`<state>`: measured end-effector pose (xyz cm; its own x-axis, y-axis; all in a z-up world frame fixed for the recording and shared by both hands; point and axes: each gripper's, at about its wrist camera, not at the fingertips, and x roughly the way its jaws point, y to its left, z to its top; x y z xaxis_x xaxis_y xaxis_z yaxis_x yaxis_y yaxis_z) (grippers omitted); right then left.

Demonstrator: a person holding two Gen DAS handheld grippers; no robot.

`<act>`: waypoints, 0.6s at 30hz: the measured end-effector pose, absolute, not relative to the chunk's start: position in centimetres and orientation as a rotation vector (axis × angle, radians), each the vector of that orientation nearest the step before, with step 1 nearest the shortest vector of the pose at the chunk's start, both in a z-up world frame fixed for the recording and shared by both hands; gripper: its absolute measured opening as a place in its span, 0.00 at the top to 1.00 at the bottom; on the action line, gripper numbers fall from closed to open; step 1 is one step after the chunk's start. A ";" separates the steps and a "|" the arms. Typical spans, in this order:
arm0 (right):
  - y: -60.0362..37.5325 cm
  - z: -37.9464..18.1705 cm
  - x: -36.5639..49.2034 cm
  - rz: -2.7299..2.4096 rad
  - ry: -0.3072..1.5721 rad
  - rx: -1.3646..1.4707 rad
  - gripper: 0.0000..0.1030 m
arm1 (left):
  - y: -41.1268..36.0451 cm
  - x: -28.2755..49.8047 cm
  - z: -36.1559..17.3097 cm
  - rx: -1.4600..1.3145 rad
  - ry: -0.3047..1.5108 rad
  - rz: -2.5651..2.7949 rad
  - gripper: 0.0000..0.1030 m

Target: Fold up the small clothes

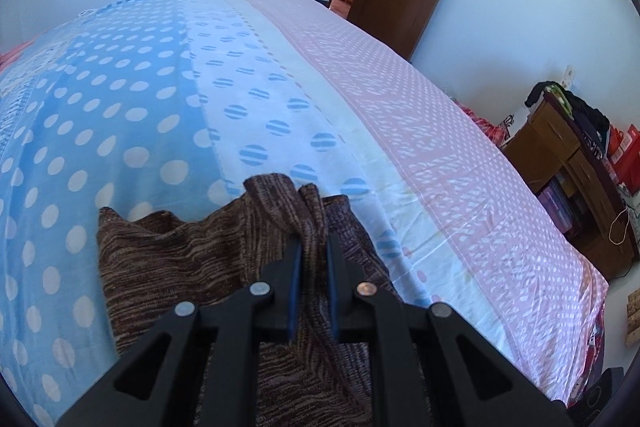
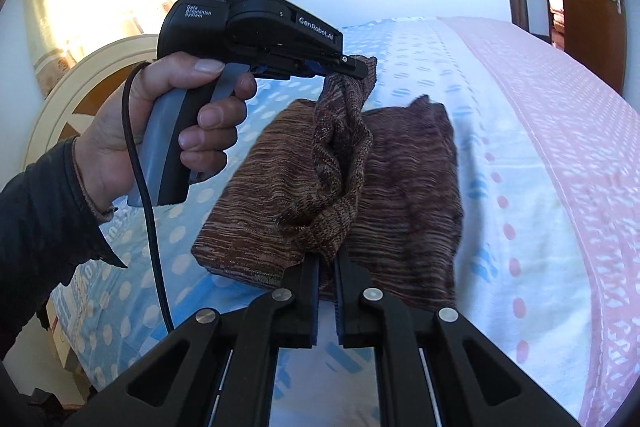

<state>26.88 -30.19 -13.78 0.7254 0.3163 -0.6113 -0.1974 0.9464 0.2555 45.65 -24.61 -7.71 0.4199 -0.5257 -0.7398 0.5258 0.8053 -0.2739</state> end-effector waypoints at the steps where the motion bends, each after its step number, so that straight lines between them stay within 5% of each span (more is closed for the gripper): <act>1: -30.6 -13.9 26.9 0.281 0.710 0.190 0.95 | -25.0 45.7 -7.9 0.004 0.931 -0.659 0.88; 12: -34.8 -17.6 27.2 0.257 0.786 0.353 0.95 | -29.8 44.2 -10.2 0.162 0.895 -0.660 0.83; 15: -35.4 -17.6 27.3 0.242 0.790 0.347 0.95 | -29.4 43.0 -9.9 0.171 0.877 -0.671 0.69; 17: -36.1 -17.8 27.4 0.253 0.802 0.376 0.95 | -28.3 41.6 -9.3 0.195 0.822 -0.643 0.46; 18: -36.4 -17.9 27.3 0.256 0.801 0.387 0.95 | -27.5 40.7 -9.0 0.208 0.793 -0.633 0.42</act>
<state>27.29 -36.39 -17.93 0.6712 0.3653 -0.6451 -0.0771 0.8998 0.4294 40.72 -27.54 -9.04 0.5296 -0.4499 -0.7191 0.6010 0.7973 -0.0562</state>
